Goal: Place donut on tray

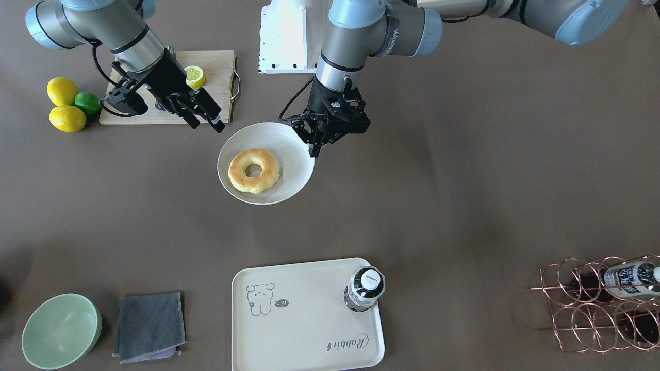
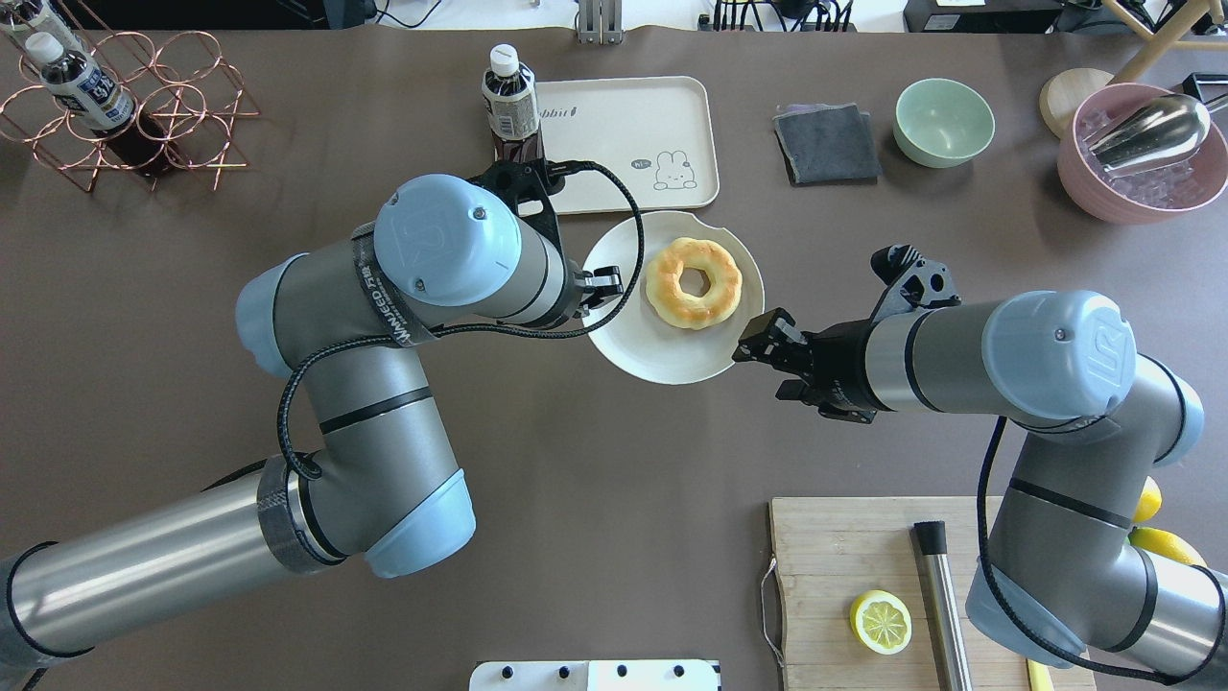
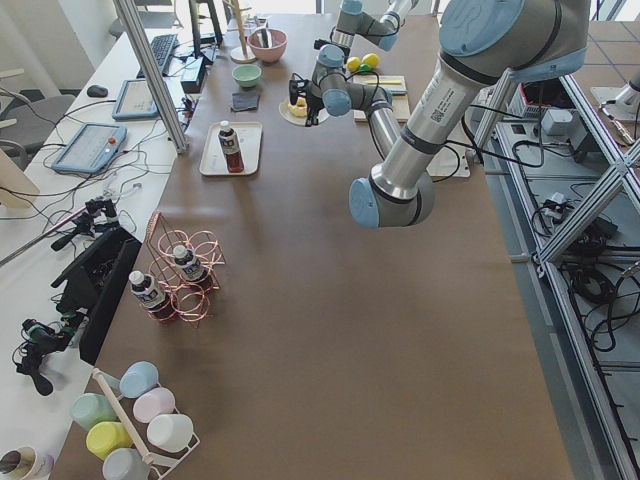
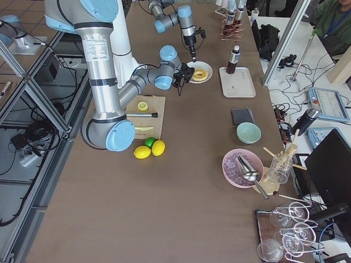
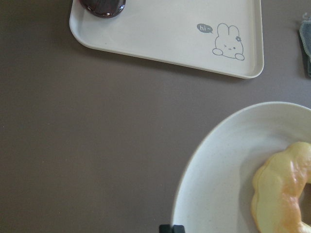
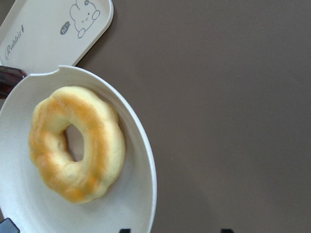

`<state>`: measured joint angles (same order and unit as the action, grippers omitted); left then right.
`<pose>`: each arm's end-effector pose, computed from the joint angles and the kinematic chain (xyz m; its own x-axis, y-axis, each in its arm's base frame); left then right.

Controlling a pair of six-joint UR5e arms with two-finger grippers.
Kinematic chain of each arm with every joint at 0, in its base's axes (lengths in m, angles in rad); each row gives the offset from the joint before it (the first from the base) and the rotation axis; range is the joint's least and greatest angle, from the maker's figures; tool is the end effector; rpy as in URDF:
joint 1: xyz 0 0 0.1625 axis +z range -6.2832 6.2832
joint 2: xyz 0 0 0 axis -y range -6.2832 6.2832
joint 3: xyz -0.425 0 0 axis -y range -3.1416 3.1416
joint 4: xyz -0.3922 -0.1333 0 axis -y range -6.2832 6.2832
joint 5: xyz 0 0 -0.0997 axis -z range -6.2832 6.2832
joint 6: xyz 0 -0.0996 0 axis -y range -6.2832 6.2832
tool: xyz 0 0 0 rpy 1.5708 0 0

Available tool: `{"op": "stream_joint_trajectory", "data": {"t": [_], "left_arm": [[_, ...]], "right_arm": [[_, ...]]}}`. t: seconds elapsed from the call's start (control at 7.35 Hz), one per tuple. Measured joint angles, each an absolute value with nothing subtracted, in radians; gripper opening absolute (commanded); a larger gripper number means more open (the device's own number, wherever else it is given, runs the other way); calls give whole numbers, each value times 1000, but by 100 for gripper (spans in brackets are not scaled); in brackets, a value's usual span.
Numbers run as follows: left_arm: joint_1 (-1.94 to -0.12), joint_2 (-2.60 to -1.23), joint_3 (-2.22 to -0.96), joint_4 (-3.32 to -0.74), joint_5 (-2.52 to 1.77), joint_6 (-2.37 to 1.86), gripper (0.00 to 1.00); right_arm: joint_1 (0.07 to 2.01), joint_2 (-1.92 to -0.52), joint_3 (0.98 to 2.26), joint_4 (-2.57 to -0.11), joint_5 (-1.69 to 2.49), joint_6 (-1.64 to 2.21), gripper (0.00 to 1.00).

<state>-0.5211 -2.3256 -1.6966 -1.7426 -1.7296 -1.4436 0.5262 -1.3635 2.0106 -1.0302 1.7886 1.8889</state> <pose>0.5275 -0.4383 0.1318 0.4735 -0.1274 -0.8715 0.3149 0.9486 0.0325 -0.4003 -0.3618 0.2858 0.2078 0.4739 0.8557 -0.4023 0.8388 -0.3668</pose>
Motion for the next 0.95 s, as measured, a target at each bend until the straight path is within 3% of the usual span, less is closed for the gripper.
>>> {"op": "stream_joint_trajectory", "data": {"t": [0.95], "left_arm": [[-515, -2318, -1704, -1744, -1724, -1443, 0]], "right_arm": [[510, -1287, 1977, -1074, 1734, 1948, 54]]}}
